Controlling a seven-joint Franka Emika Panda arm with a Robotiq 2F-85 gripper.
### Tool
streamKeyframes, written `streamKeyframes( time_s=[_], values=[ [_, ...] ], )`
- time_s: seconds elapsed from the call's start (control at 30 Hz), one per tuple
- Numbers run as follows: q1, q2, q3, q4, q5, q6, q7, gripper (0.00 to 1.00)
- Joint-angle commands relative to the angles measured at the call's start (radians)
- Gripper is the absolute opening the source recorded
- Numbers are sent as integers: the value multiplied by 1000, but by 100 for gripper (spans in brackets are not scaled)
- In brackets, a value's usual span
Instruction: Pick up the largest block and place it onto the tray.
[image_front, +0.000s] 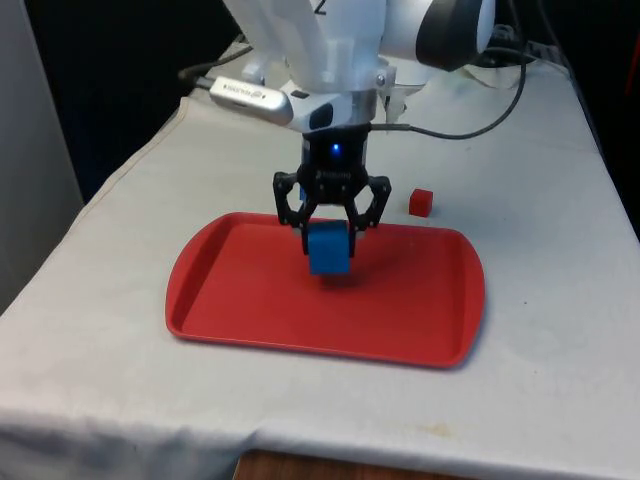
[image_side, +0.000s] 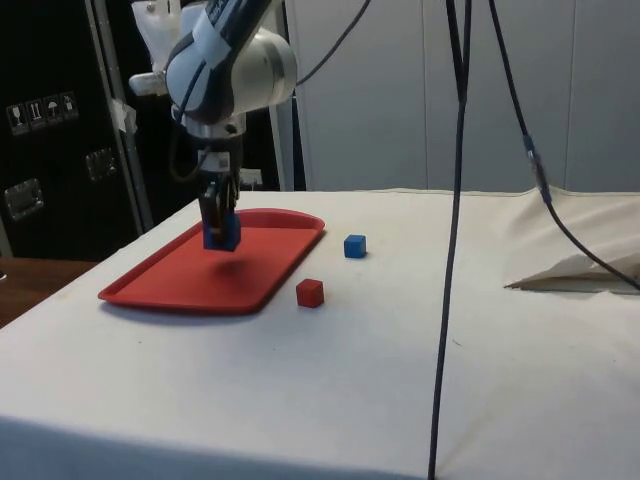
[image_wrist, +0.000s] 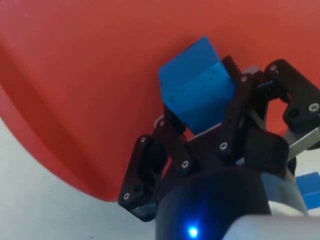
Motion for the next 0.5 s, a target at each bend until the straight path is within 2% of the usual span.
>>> streamKeyframes(
  time_s=[0.0, 0.07, 0.1, 0.13, 0.23, 0.37, 0.4, 0.43, 0.47],
  values=[
    [-9, 14, 12, 12, 10, -3, -5, 2],
    [-11, 29, 15, 18, 17, -1, -7, 2],
    [0, 24, 2, 11, 10, 0, 0, 2],
    [-11, 36, 15, 22, 22, -1, -8, 2],
    [-11, 64, 13, 39, 41, -4, -14, 2],
    [-4, 68, 5, 42, 43, -3, -11, 2],
    [0, 69, 0, 41, 38, -3, -6, 4],
    [-3, 68, 4, 41, 42, -2, -11, 4],
    [-3, 67, 3, 41, 42, -2, -10, 10]
  ],
)
